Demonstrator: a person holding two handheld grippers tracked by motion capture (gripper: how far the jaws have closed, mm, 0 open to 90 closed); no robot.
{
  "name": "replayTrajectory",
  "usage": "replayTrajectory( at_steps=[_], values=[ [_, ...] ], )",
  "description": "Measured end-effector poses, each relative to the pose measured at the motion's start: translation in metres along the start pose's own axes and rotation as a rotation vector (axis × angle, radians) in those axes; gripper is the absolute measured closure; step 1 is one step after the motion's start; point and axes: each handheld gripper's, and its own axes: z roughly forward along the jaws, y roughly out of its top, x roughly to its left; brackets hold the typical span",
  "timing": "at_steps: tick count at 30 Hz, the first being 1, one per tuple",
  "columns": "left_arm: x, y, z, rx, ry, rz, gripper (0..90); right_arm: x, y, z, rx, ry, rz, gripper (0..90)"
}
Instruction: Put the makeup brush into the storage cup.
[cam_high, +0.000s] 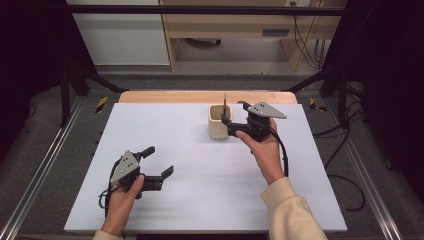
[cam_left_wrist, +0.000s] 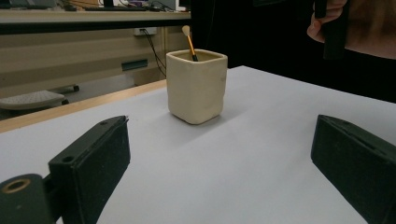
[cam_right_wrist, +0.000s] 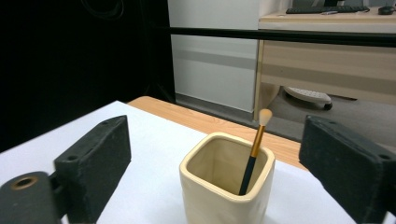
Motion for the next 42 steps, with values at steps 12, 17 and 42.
replayTrajectory(
  at_steps=[12,17,42],
  values=[
    [-0.002,0.001,-0.021,-0.028,0.009,0.011,3.9,-0.006,0.001,-0.019,-0.035,0.002,0.017,6.0],
    [0.002,0.0,-0.03,-0.029,0.023,0.009,3.9,-0.005,0.001,-0.027,-0.052,0.001,-0.001,6.0],
    [0.012,-0.002,-0.042,-0.031,0.049,0.005,3.7,-0.029,-0.007,-0.087,-0.094,-0.066,-0.016,6.2]
  ],
)
